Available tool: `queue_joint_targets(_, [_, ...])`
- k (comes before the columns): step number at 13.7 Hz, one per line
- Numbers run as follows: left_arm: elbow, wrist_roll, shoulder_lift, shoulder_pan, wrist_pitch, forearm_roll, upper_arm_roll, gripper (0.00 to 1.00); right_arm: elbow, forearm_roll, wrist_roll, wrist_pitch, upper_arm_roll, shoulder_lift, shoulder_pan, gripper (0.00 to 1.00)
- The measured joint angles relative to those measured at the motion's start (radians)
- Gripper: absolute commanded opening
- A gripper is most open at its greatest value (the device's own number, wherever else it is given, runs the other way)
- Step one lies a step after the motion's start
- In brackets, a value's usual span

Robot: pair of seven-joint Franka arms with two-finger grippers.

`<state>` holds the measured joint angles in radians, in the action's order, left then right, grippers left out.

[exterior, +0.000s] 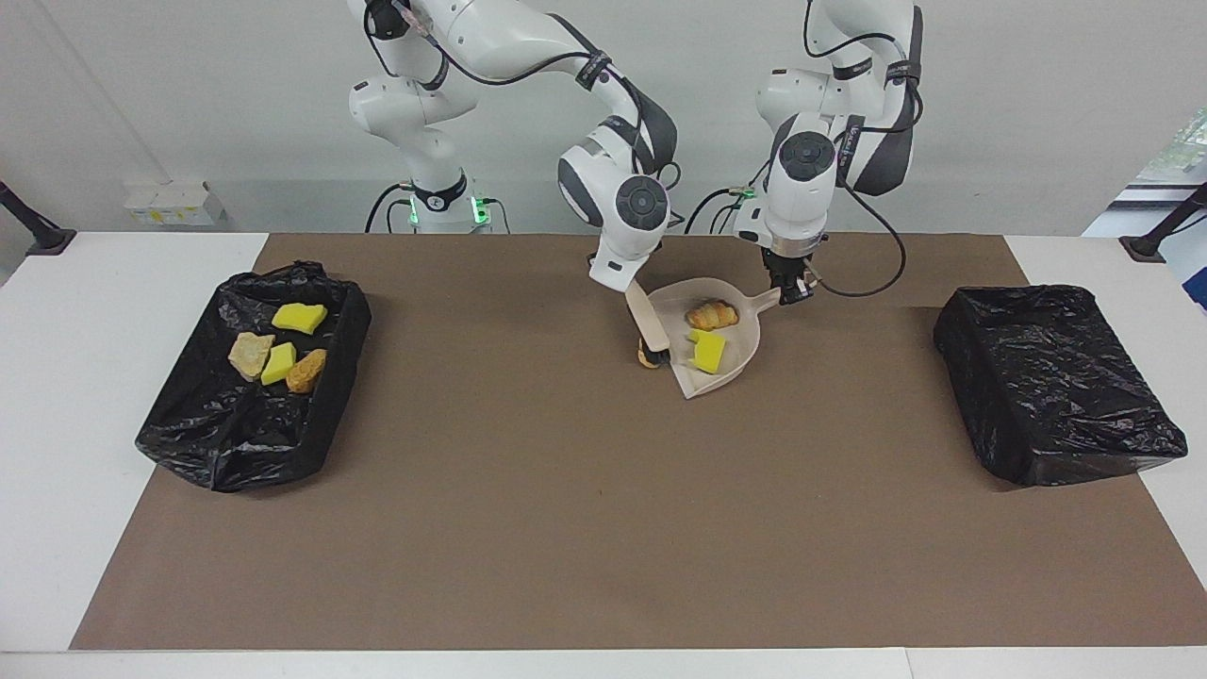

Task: Sweep and dump trash in bin
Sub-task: 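Sweep the bread pieces into the dustpan with the brush in the right gripper, then carry the loaded dustpan with the left gripper and dump it into the bag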

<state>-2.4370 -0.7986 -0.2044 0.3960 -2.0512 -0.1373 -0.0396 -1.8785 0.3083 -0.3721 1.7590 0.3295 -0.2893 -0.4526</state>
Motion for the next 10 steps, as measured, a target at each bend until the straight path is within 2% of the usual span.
queue_joint_targets(2, [0.000,0.001,0.001,0.000,-0.002,-0.010,0.000,0.00,0.008,0.048,-0.027,0.017,0.001,0.001,-0.025,0.00])
queue_joint_targets(6, [0.000,-0.001,0.002,0.000,-0.009,-0.017,0.000,0.00,0.015,0.058,-0.032,0.025,-0.001,0.014,-0.029,0.00])
queue_joint_targets(10, [0.002,-0.075,0.010,-0.034,-0.050,-0.022,0.000,0.00,0.020,0.056,0.006,-0.104,-0.008,0.094,0.112,0.00])
